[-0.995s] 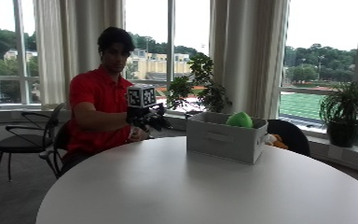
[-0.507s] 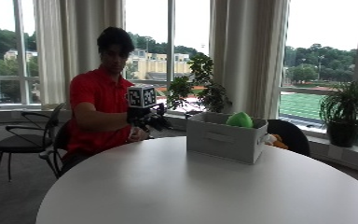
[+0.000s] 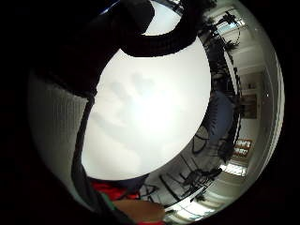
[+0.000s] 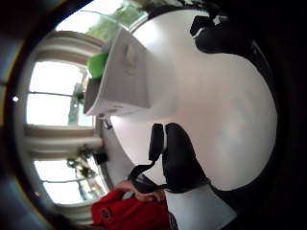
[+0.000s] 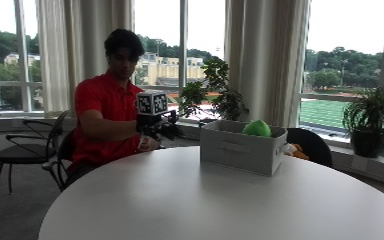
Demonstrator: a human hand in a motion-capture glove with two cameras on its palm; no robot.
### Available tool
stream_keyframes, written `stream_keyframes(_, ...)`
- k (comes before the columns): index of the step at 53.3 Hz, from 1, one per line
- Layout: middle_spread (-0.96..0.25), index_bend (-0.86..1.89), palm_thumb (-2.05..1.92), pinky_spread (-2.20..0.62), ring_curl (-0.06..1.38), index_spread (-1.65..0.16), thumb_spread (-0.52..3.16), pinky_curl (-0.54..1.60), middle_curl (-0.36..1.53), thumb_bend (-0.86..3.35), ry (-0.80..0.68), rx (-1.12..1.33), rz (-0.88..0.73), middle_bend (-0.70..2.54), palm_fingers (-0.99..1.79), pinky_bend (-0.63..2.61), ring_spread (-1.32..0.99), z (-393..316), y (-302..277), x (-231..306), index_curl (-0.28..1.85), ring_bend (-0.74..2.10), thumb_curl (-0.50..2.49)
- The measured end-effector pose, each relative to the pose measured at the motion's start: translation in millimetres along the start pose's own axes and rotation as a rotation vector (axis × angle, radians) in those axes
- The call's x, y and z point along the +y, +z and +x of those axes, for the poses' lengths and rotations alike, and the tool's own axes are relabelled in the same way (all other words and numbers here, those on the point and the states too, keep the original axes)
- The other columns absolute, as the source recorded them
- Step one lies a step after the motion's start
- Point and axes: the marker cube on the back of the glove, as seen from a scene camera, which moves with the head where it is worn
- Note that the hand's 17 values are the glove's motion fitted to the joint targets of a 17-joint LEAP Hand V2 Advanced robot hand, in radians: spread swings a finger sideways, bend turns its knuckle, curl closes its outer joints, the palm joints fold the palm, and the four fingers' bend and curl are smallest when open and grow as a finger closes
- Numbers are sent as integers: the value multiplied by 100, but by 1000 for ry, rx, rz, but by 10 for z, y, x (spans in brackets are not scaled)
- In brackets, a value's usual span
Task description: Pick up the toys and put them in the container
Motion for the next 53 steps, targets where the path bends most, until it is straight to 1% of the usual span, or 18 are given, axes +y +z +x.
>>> stream_keyframes(3, -14, 40, 5, 6, 34, -44, 127, 32, 31, -1, -21, 26, 13, 18, 14, 64, -13, 66, -10, -54, 48, 23, 35)
stream_keyframes(10, -14, 40, 5, 6, 34, -43, 127, 32, 31, -2, 15, -17, 2, 18, 15, 64, -13, -32, -9, 16, 48, 22, 35)
stream_keyframes(29, -14, 41, 6, 6, 34, -44, 127, 32, 31, -1, 4, -16, -11, 18, 15, 63, -13, -70, -11, 61, 48, 22, 35)
stream_keyframes(53, -15, 41, 6, 6, 34, -44, 127, 33, 31, -1, -3, -2, 23, 18, 15, 62, -13, 41, -74, -53, 48, 22, 35)
